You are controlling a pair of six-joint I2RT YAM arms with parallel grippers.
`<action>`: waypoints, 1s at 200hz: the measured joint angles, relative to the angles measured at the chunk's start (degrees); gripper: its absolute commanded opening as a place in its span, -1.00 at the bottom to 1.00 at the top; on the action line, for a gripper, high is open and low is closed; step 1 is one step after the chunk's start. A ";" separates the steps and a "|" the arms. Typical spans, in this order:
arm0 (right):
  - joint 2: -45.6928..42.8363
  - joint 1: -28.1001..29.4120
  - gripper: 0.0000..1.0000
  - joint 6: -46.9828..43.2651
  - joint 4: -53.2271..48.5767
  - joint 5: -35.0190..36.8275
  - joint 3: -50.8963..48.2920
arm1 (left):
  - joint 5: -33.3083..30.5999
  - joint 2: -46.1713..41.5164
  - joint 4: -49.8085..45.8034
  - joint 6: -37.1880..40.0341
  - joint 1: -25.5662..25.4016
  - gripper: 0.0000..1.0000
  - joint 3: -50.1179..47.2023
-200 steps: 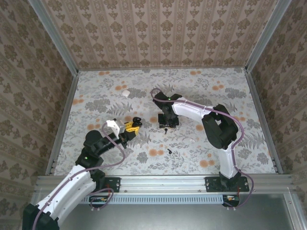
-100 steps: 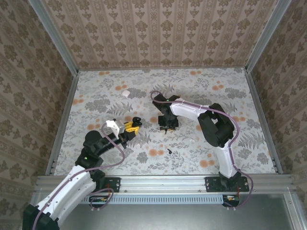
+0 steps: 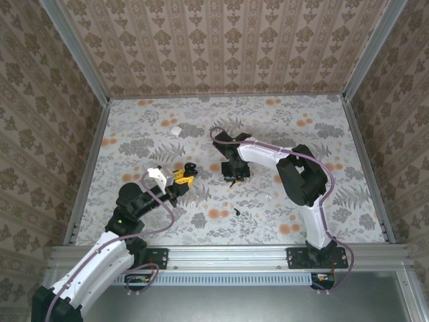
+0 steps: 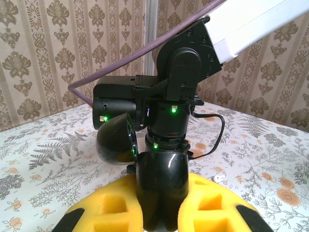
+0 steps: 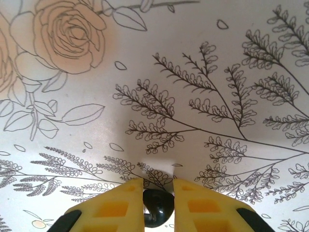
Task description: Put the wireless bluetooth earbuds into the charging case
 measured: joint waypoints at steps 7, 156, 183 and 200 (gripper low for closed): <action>-0.13 0.09 -0.66 -0.42 0.02 0.17 0.00 | 0.02 0.00 0.00 0.02 0.00 -1.00 0.00; -37.79 1.33 -0.77 -16.55 16.48 4.79 -16.92 | 6.27 18.47 26.01 -11.19 -0.48 -1.00 -0.11; -45.00 1.57 -0.78 -18.43 21.51 2.73 -20.09 | 6.95 24.96 33.20 -14.75 -1.42 -1.00 0.09; -49.20 2.03 -0.74 -19.54 24.68 1.29 -21.27 | 7.58 28.57 37.53 -16.57 -1.97 -1.00 0.57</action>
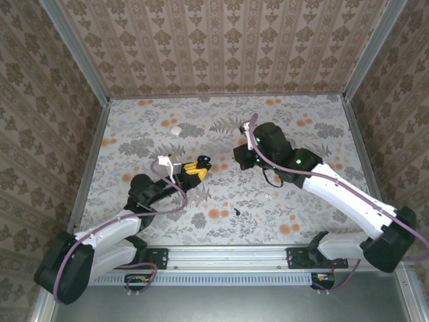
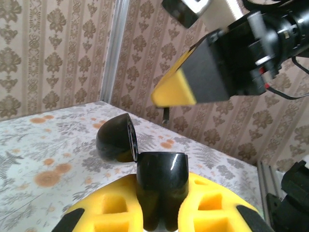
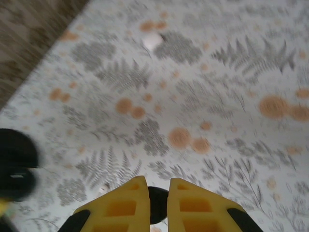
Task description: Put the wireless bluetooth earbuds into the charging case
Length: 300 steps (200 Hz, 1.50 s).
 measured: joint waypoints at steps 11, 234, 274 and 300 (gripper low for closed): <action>-2.43 0.42 -0.71 -0.63 2.14 -1.11 -0.72 | 0.31 2.27 2.89 -1.07 -0.33 -1.00 0.63; -5.20 7.82 -0.72 -18.16 10.16 -11.13 0.81 | 4.74 5.51 11.43 -2.97 -6.01 -1.00 6.38; -4.90 8.07 -0.72 -19.65 8.63 -10.45 1.05 | 4.92 6.08 11.41 -2.97 -6.34 -1.00 6.60; -4.90 8.35 -0.72 -20.35 8.37 -10.27 1.16 | 4.94 6.29 11.41 -2.97 -6.34 -1.00 6.62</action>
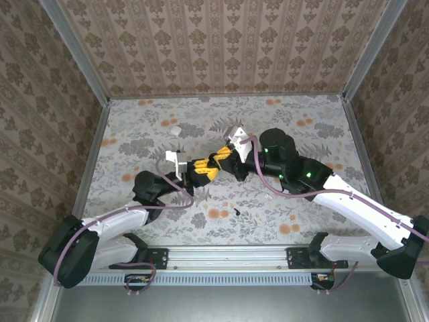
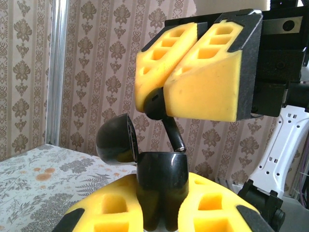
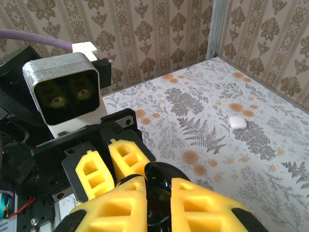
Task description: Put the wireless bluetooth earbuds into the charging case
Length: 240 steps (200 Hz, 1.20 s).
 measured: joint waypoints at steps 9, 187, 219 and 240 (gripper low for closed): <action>0.07 0.15 -0.72 -0.44 -0.13 0.02 0.11 | 0.00 0.02 0.00 0.00 0.00 -1.00 0.00; 1.90 2.62 -0.73 -5.99 -1.09 5.62 1.46 | -0.15 0.09 -0.33 0.00 -0.31 -1.00 0.00; 1.90 3.54 -0.73 -7.34 -1.51 7.52 1.46 | -0.28 0.09 -0.57 0.00 -0.31 -1.00 0.00; 1.90 4.04 -0.73 -8.35 -1.66 8.59 1.46 | -0.33 0.09 -0.74 0.00 -0.31 -1.00 0.00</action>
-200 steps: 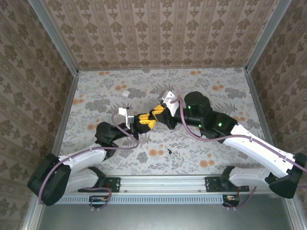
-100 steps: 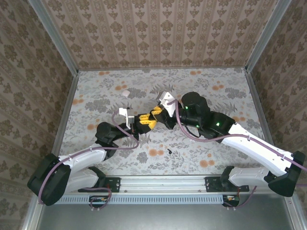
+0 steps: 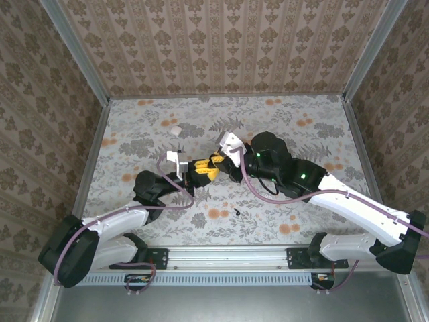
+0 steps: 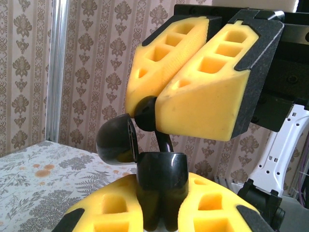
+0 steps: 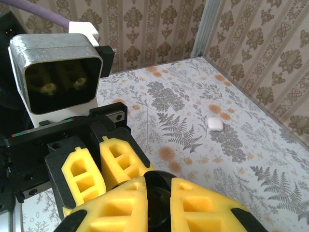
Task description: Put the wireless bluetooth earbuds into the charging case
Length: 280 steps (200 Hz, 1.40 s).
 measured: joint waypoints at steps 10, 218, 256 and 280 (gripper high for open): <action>0.00 0.22 -0.73 -0.22 -0.15 0.35 0.00 | -0.02 0.00 -0.15 0.00 0.00 -1.00 0.00; 1.36 2.25 0.06 4.55 -0.90 0.48 0.04 | -0.94 0.90 -0.13 -0.66 -0.11 -1.00 0.68; 2.05 1.97 0.21 8.79 -3.41 0.00 2.84 | -1.44 1.07 0.09 -0.87 -0.11 -1.00 0.68; 2.14 1.33 0.25 12.07 -5.05 0.00 5.79 | -1.51 1.07 0.33 -0.94 -0.11 -1.00 0.68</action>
